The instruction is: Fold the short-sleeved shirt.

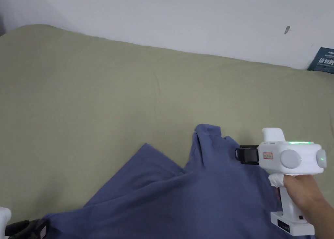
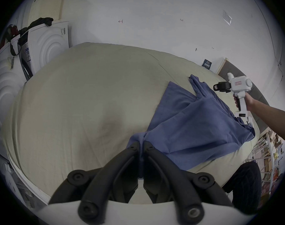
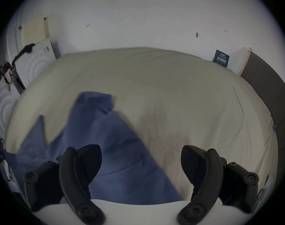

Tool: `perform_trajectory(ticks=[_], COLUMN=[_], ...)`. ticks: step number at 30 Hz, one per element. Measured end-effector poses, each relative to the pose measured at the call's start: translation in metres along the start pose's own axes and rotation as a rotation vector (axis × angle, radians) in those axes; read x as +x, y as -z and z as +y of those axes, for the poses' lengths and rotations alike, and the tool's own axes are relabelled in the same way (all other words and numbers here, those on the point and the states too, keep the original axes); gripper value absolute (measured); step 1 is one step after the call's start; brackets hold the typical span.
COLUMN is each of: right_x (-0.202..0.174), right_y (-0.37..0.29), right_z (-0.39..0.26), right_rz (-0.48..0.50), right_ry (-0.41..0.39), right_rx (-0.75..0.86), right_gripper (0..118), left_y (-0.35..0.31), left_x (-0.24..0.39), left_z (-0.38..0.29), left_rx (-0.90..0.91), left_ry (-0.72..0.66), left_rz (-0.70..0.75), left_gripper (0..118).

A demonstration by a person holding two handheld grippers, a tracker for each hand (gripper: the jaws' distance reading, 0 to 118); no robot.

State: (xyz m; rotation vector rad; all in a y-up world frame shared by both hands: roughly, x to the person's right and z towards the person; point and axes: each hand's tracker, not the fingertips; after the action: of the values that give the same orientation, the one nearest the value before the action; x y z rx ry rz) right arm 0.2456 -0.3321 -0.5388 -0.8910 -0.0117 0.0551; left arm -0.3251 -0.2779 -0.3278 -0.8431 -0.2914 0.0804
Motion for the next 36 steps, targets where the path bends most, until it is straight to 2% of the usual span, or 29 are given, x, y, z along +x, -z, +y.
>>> perform_trajectory(ticks=[2, 4, 5, 7, 8, 9, 11, 12, 13, 16, 21, 27, 36], right_x=[0.003, 0.002, -0.002, -0.008, -0.013, -0.018, -0.025, -0.029, -0.032, -0.037, -0.034, -0.014, 0.017], right_y=[0.013, 0.012, 0.005, -0.003, -0.007, -0.012, -0.019, -0.029, -0.046, -0.101, -0.206, -0.322, -0.461], right_z=[-0.008, -0.021, -0.023, -0.023, -0.024, -0.024, -0.023, -0.023, -0.023, -0.024, -0.03, 0.011, 0.109], right_rz=[0.006, 0.021, 0.013, 0.058, 0.044, 0.043, 0.111, 0.089, 0.06, 0.093, 0.084, 0.046, -0.025], right_ry=[-0.003, -0.003, 0.0, 0.027, 0.014, 0.003, 0.032, 0.019, -0.004, 0.051, 0.075, 0.034, 0.067], right_rx=[-0.028, -0.042, 0.014, 0.015, 0.014, 0.016, -0.025, -0.009, 0.051, 0.134, 0.309, 0.514, 0.768], right_gripper=[103, 89, 79, 30, 5, 5, 5, 5, 5, 5, 5, 5, 5], left_y=[0.002, 0.004, 0.005, 0.007, 0.009, 0.01, 0.011, 0.011, 0.013, 0.006, -0.016, -0.051, -0.102], left_x=[0.0, 0.002, 0.002, 0.004, 0.005, 0.004, 0.006, 0.006, -0.002, 0.002, 0.019, 0.049, 0.076], left_z=[0.005, 0.007, 0.009, 0.011, 0.013, 0.014, 0.017, 0.018, 0.016, 0.021, 0.043, 0.132, 0.288], left_rx=[-0.004, -0.009, -0.012, -0.019, -0.023, -0.023, -0.018, -0.016, -0.012, 0.01, 0.101, 0.261, 0.474], left_ry=[-0.002, 0.013, 0.013, 0.016, 0.014, 0.011, -0.003, -0.012, -0.025, -0.022, -0.055, -0.016, 0.038], left_rz=[0.007, 0.017, 0.021, 0.031, 0.04, 0.05, 0.063, 0.061, 0.061, 0.061, 0.029, -0.01, -0.039], left_gripper=[3, 3, 3, 3, 3, 3, 3, 3, 3, 3, 3, 2, 2])
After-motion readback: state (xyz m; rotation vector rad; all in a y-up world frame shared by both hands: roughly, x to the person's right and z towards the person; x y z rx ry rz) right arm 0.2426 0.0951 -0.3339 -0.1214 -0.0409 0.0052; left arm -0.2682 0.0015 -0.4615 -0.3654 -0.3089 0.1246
